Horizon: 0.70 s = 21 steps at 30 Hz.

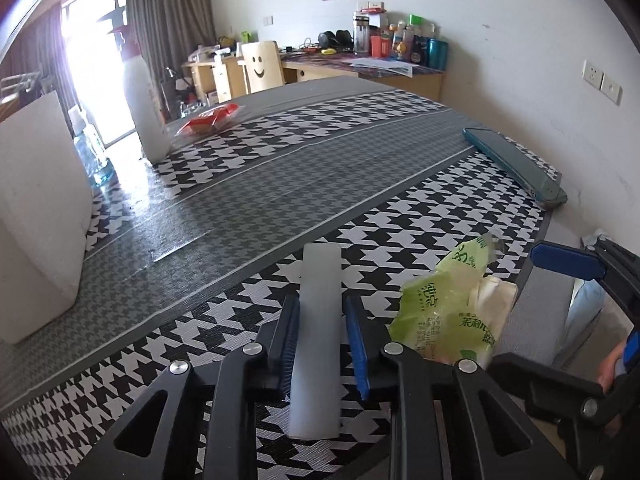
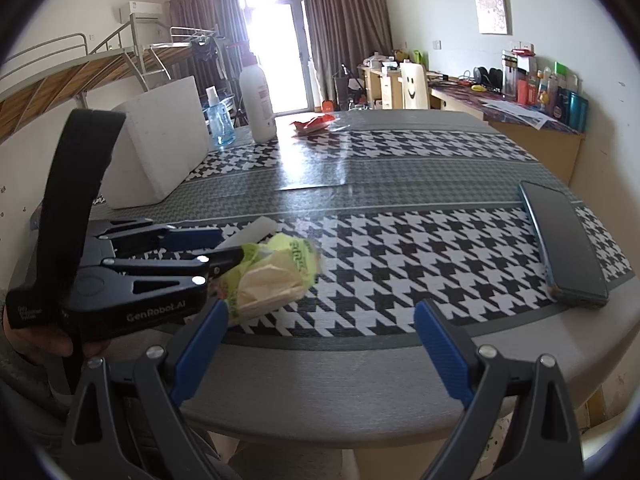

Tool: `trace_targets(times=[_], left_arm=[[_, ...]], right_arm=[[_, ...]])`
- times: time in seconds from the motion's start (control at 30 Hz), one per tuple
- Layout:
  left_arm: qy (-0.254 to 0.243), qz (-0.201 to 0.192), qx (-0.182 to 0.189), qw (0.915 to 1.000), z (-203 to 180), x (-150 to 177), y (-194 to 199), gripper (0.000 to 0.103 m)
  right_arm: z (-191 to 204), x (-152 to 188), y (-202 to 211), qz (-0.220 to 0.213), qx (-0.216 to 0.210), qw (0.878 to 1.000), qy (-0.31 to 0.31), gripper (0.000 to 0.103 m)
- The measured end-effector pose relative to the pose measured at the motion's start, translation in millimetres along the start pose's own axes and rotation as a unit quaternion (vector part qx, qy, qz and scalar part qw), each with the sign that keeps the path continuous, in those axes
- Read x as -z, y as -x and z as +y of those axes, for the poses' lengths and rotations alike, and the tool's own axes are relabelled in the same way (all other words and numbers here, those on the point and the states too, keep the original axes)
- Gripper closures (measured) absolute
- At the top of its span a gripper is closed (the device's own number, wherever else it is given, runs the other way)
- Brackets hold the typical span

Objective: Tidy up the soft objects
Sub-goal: 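Grasp the floral tissue packet with the right gripper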

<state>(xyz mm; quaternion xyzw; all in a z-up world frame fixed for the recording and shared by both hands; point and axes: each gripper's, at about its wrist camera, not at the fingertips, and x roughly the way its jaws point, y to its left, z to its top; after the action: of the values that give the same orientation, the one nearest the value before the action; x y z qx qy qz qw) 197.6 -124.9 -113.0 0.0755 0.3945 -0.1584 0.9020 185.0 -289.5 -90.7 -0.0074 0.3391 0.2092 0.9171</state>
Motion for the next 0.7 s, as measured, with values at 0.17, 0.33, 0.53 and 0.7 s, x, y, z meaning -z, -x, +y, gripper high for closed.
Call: trace_targets(times=[0.17,0.33,0.53,0.7], left_arm=[[0.013,-0.004,0.013,0.9998,5.9,-0.4,4.2,0.085],[0.018,-0.009,0.010,0.9997,7.6,1.1,9.2,0.085],[0.032,-0.027,0.000,0.9991,16.0,2.5,24.2,0.085],[0.038,-0.032,-0.005,0.9987,22.5,5.8,31.5,0.085]], right_arm=[[5.0,0.1,-1.6,0.000,-0.009,1.000,0.001,0.007],[10.5,-2.0,-5.7,0.005,-0.020,1.000,-0.003,0.007],[17.7,-6.7,-8.3,0.004,-0.037,0.999,0.001,0.007],[24.5,-10.9,-12.3,0.008,-0.046,0.999,0.004,0.007]])
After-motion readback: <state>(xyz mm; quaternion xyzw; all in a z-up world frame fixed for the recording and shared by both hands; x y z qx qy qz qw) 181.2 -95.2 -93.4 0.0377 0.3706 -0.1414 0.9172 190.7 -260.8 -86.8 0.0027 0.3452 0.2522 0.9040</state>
